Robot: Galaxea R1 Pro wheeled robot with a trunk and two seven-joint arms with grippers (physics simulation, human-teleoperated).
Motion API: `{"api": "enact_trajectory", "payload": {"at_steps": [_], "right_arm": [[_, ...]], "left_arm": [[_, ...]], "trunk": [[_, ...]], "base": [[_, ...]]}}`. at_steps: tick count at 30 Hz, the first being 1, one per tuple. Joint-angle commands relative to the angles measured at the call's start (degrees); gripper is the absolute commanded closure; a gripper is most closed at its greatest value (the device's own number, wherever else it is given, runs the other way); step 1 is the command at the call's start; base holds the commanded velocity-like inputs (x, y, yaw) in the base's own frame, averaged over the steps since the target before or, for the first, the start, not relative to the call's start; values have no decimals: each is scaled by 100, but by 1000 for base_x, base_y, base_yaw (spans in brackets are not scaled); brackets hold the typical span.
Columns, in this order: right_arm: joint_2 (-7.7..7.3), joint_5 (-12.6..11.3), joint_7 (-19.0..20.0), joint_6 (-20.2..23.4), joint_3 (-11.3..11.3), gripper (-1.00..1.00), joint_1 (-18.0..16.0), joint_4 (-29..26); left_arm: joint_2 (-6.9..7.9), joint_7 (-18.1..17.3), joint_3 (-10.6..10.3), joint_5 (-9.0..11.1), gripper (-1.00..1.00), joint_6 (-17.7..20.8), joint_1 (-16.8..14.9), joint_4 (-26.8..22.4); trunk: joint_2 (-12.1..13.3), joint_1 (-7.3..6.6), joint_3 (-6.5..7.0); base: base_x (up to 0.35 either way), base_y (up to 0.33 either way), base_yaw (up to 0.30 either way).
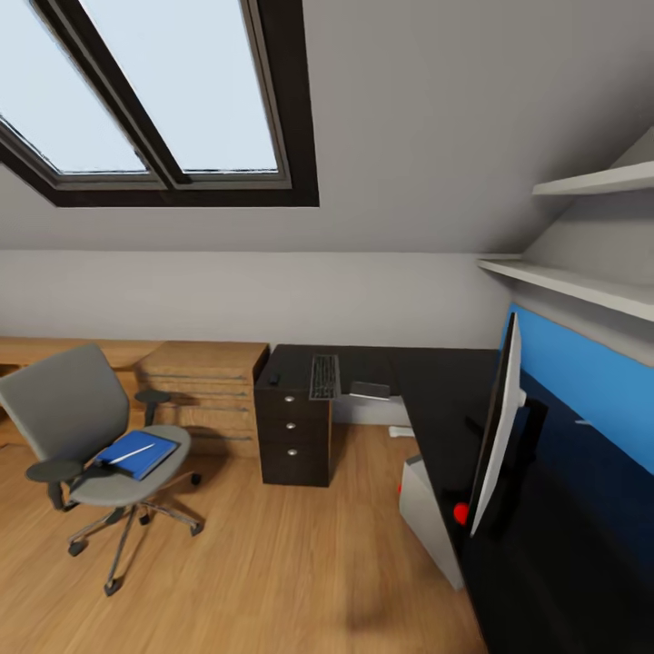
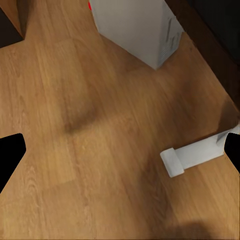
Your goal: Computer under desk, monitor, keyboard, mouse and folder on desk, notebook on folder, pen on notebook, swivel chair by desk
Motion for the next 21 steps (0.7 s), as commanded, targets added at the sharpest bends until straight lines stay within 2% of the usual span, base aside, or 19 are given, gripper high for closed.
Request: {"api": "enact_trajectory", "payload": {"at_steps": [1, 21], "right_arm": [[2, -17, -30, -19, 49, -100, -8, 12], [2, -20, -30, -41, 53, -100, -8, 4]], "left_arm": [[1, 26, -44, 65, -100, -34, -5, -5], [26, 26, -28, 67, -100, -34, -6, -3]], "trunk": [[-10, 4, -11], [-10, 4, -11]], "base": [[132, -123, 0], [18, -16, 0]]}}
